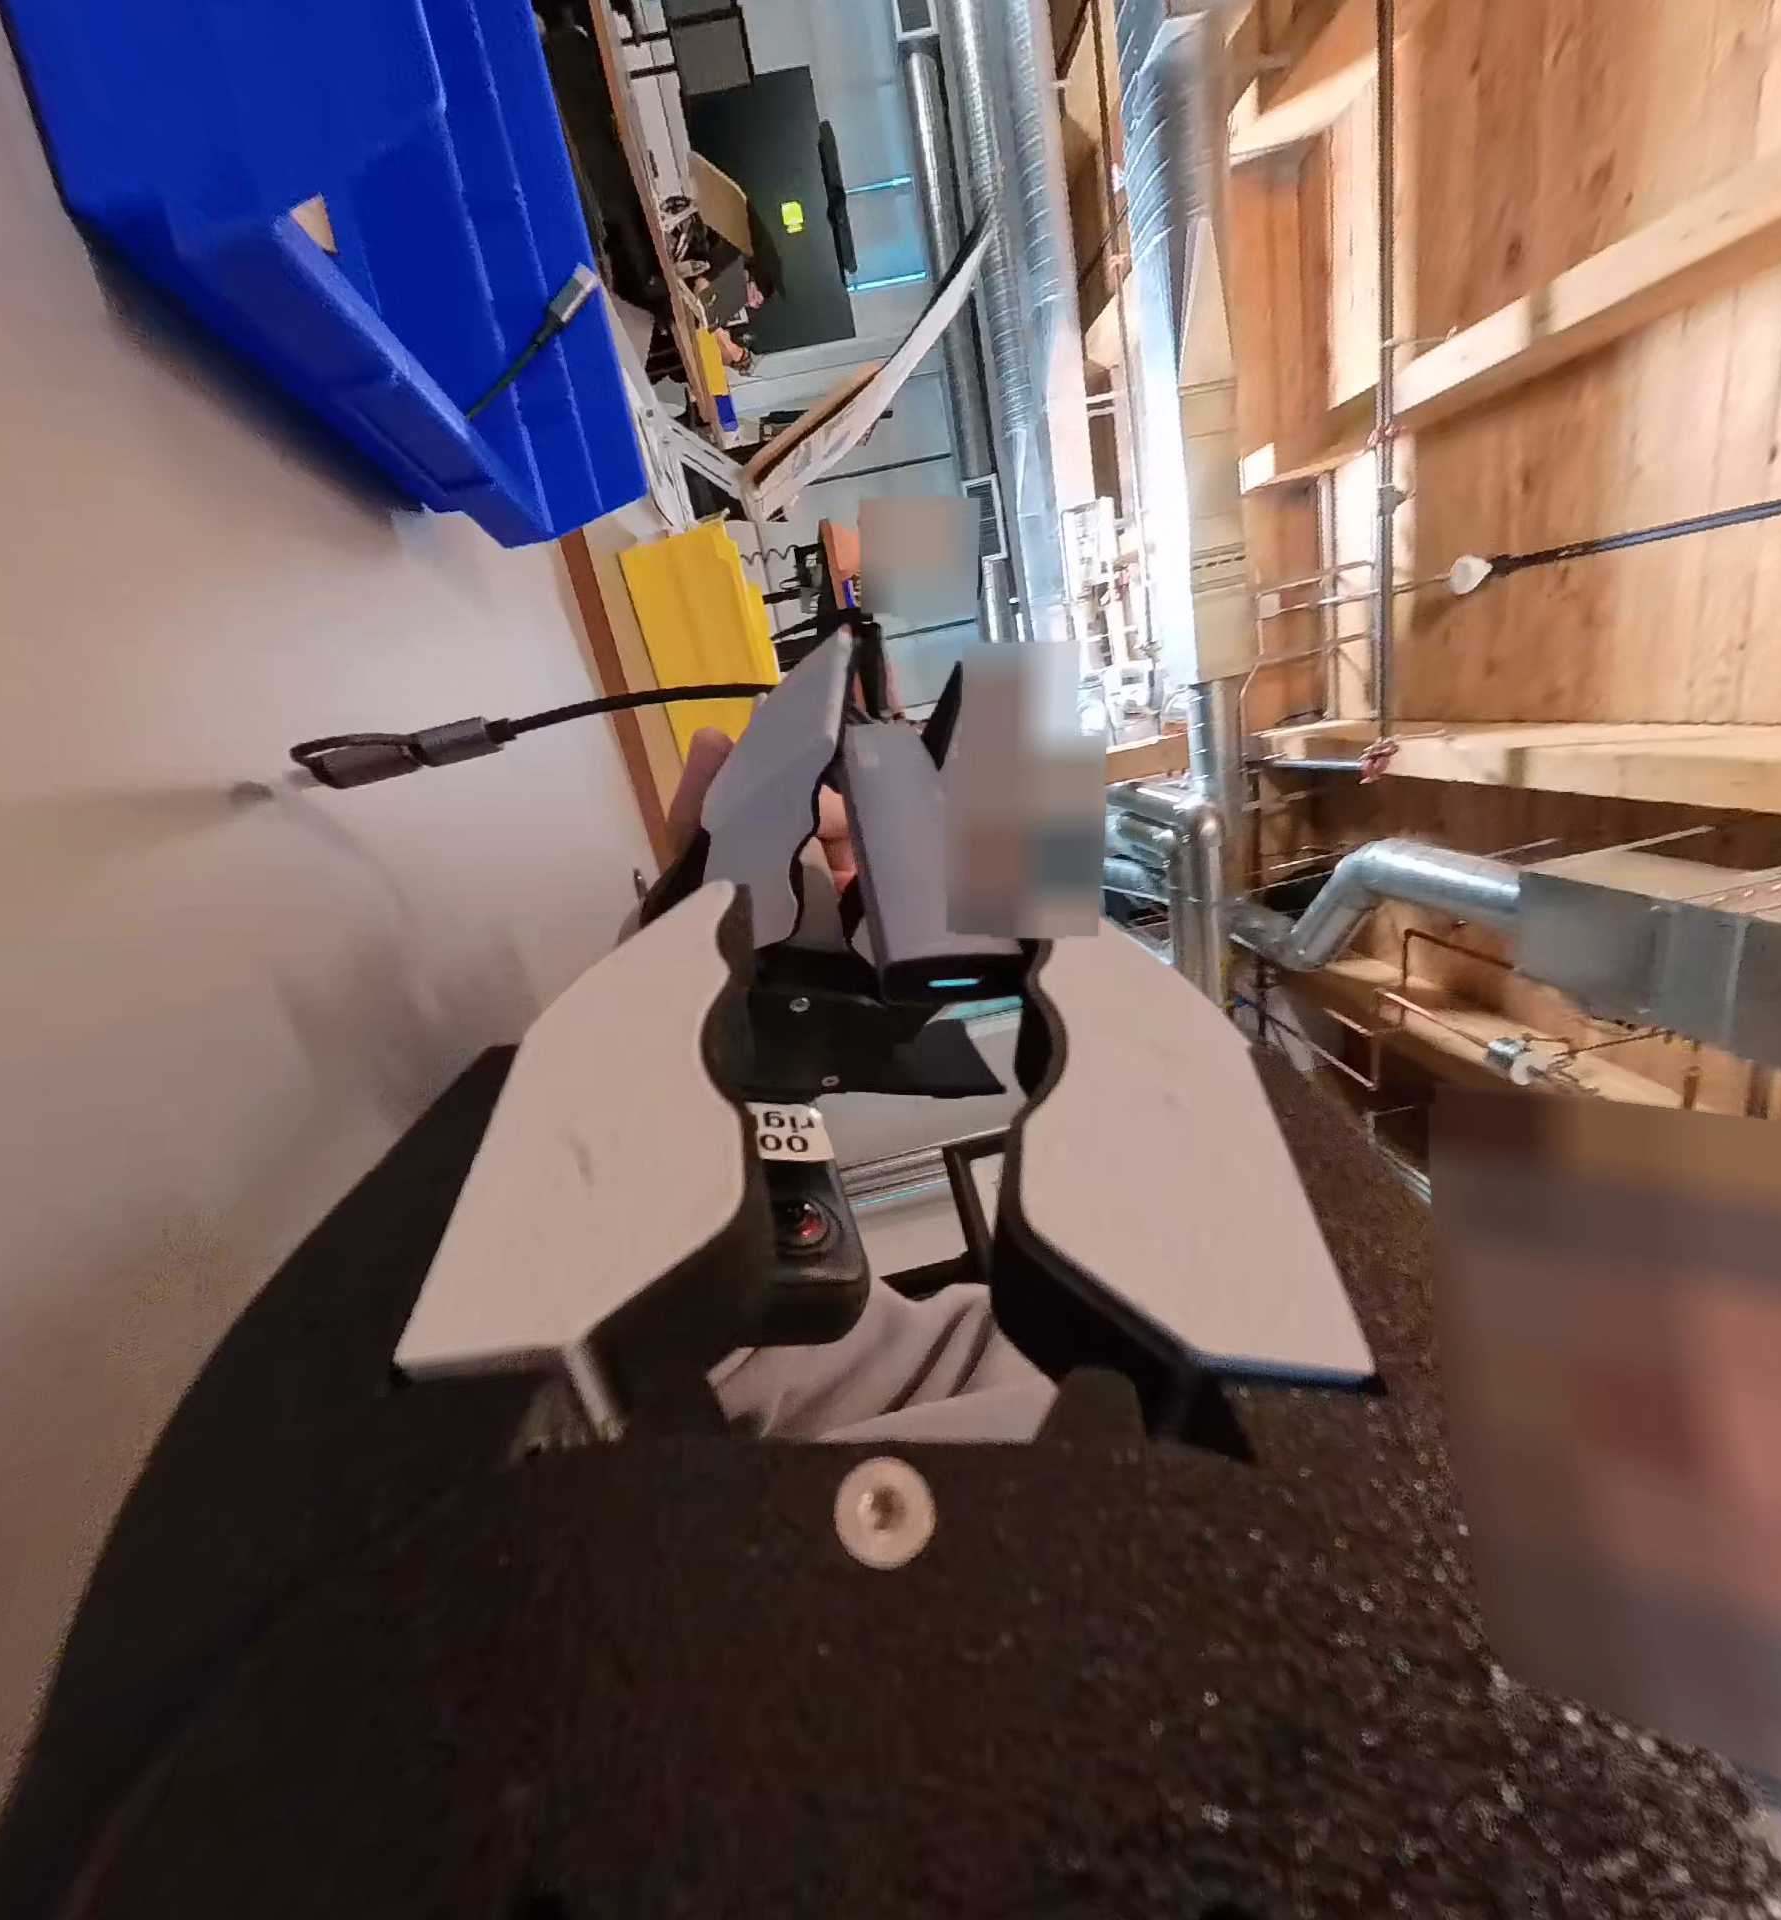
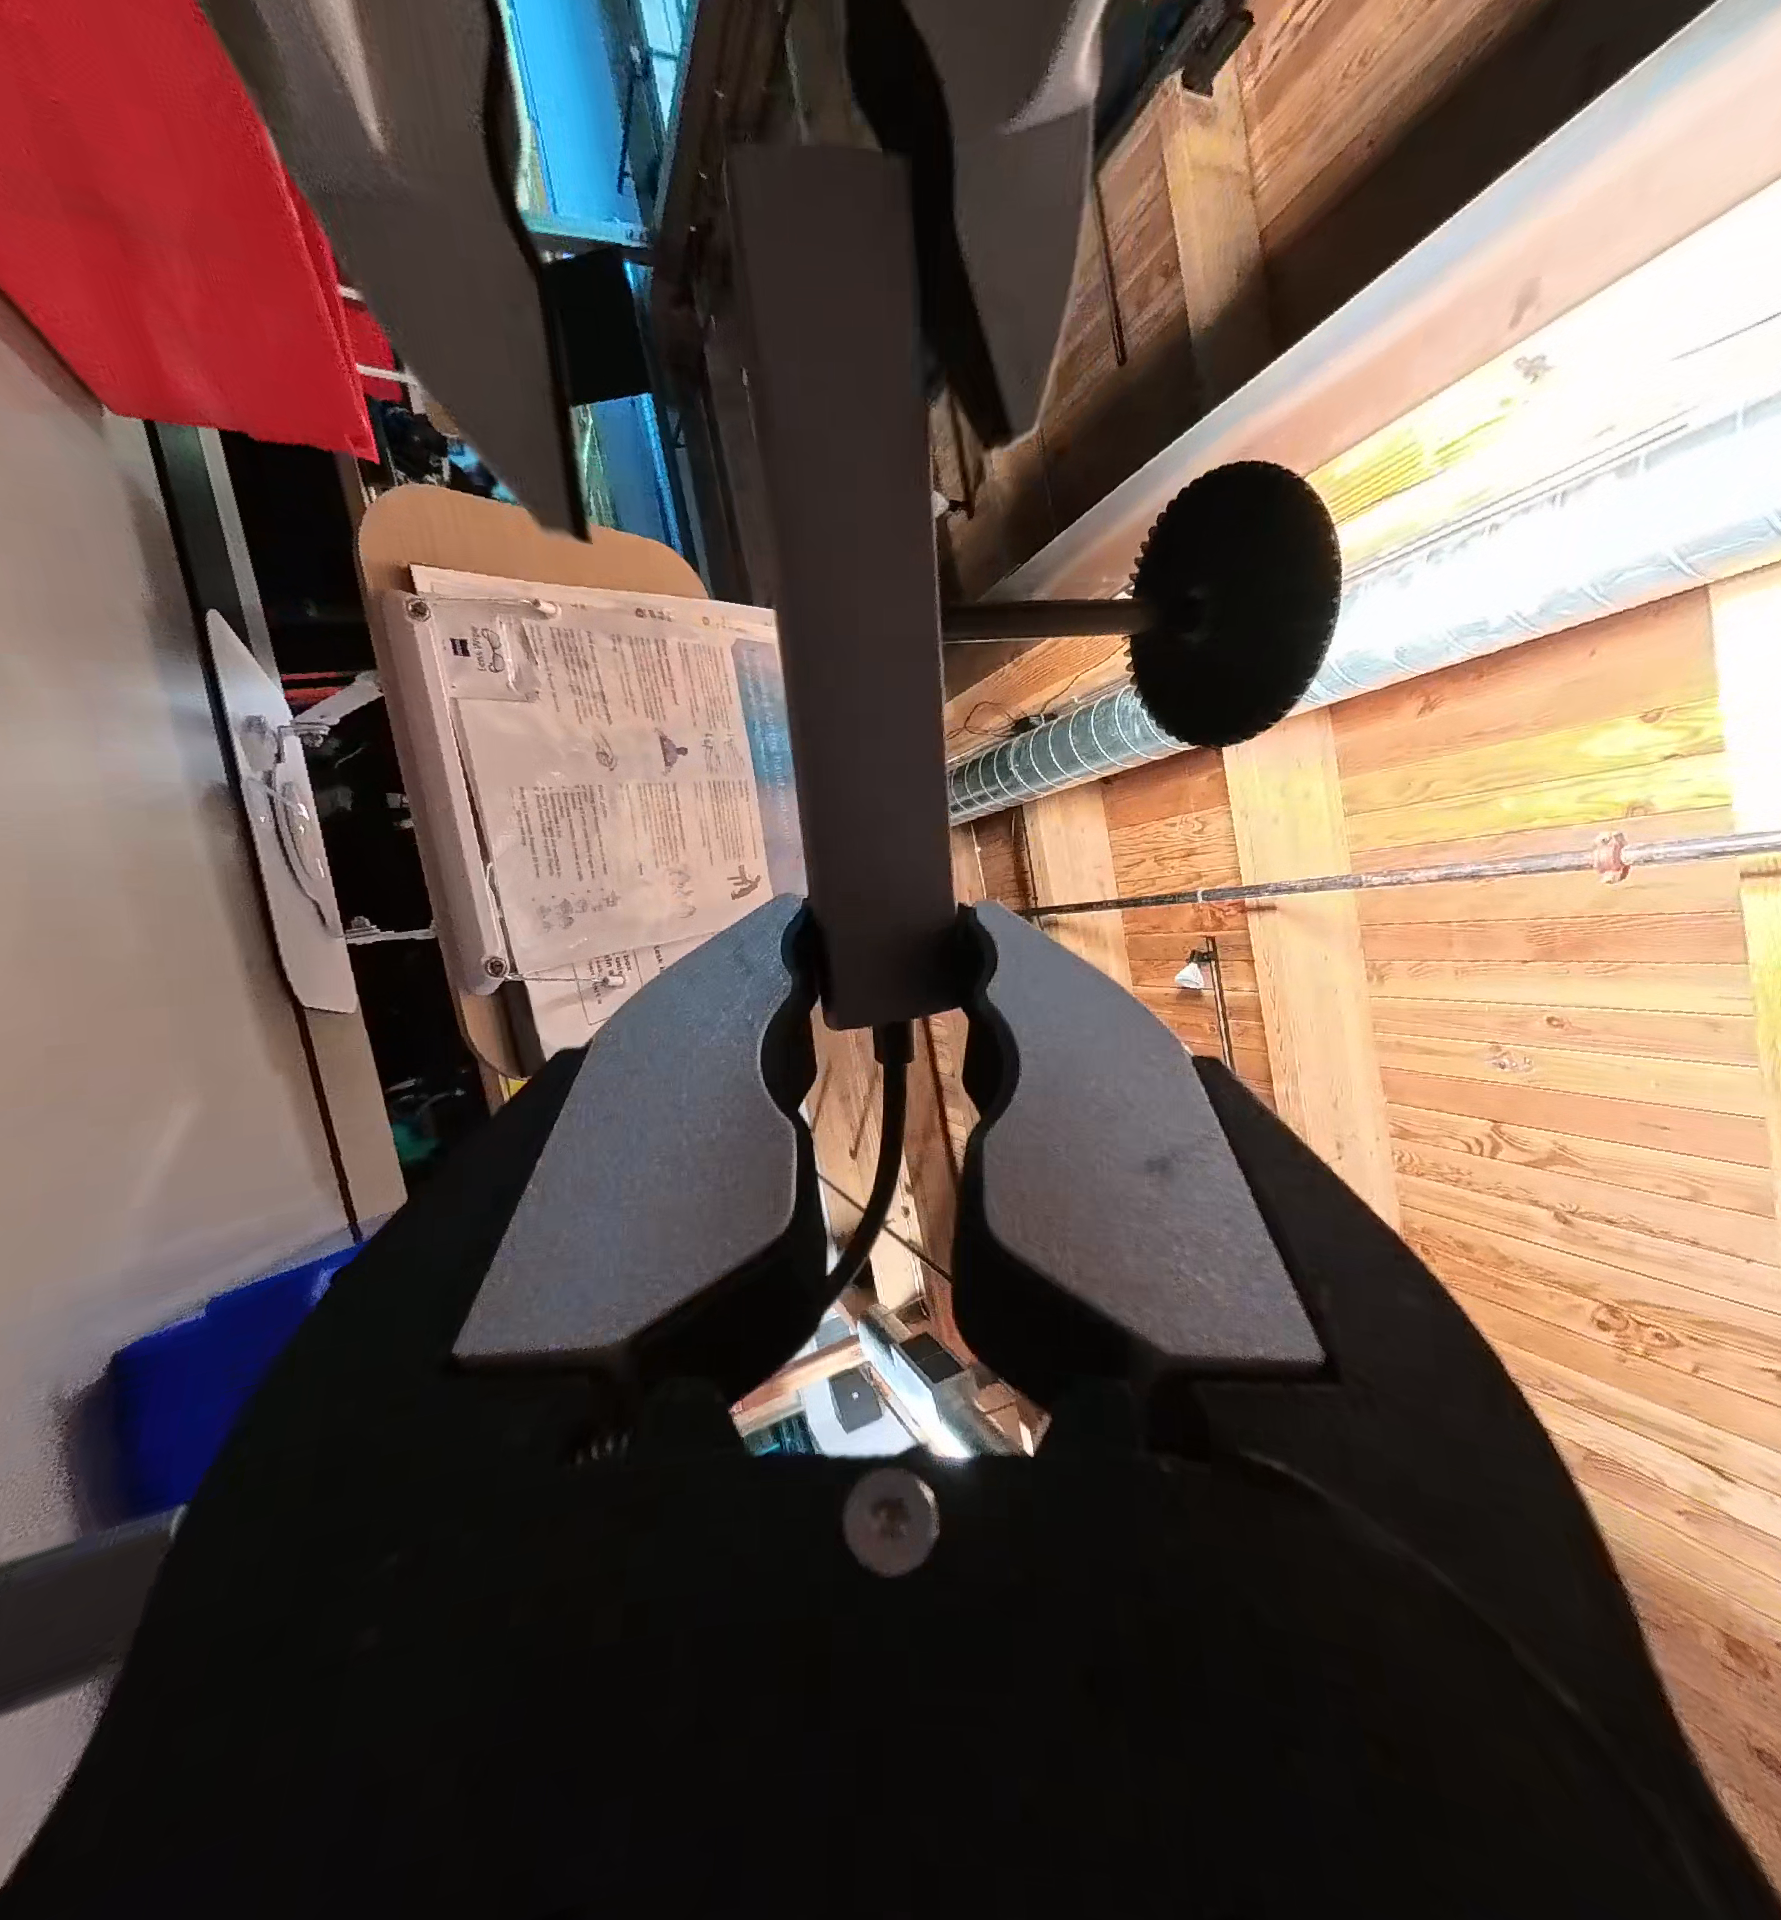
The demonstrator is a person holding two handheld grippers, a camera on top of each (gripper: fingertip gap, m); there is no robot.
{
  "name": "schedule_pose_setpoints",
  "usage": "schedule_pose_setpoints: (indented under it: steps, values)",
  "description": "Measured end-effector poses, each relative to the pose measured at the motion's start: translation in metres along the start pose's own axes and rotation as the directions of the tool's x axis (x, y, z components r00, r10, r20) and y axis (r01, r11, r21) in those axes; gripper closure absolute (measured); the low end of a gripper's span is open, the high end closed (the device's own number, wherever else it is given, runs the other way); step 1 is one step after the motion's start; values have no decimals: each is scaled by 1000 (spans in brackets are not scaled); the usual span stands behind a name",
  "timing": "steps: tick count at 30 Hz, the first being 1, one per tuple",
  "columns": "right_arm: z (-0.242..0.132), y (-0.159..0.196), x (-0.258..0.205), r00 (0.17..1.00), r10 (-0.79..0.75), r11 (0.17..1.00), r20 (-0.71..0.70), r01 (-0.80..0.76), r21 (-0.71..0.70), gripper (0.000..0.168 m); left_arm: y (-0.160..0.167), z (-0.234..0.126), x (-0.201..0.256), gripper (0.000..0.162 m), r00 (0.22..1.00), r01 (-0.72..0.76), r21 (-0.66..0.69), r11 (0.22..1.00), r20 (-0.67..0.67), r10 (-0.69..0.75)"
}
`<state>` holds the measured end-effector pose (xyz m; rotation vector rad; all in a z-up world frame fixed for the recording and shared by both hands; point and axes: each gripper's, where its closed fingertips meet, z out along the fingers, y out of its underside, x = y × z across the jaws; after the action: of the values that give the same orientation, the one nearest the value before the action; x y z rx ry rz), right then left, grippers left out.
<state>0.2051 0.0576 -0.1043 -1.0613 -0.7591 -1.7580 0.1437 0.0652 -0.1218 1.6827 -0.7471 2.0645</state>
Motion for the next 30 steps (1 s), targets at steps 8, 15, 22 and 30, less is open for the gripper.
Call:
schedule_pose_setpoints:
  steps: [8,15,22,30]
  values:
    - [1,-5,-21,990,40,998,135,-46,36,142,-11,-6,-11,139,989,-137,78,988,71,132]
    - [-28,-36,-30,257,617,599,744,-766,-233,103,-35,-36,8,138,629,-765,-73,640,131,766]
    - [-22,-48,23,-218,682,43,698,-941,-336,103,-13,-37,18,138,83,-985,-161,59,-145,986]
    - [-9,-52,-13,-299,729,-69,615,-927,-368,114,-22,-15,24,138,151,-986,41,159,-164,975]
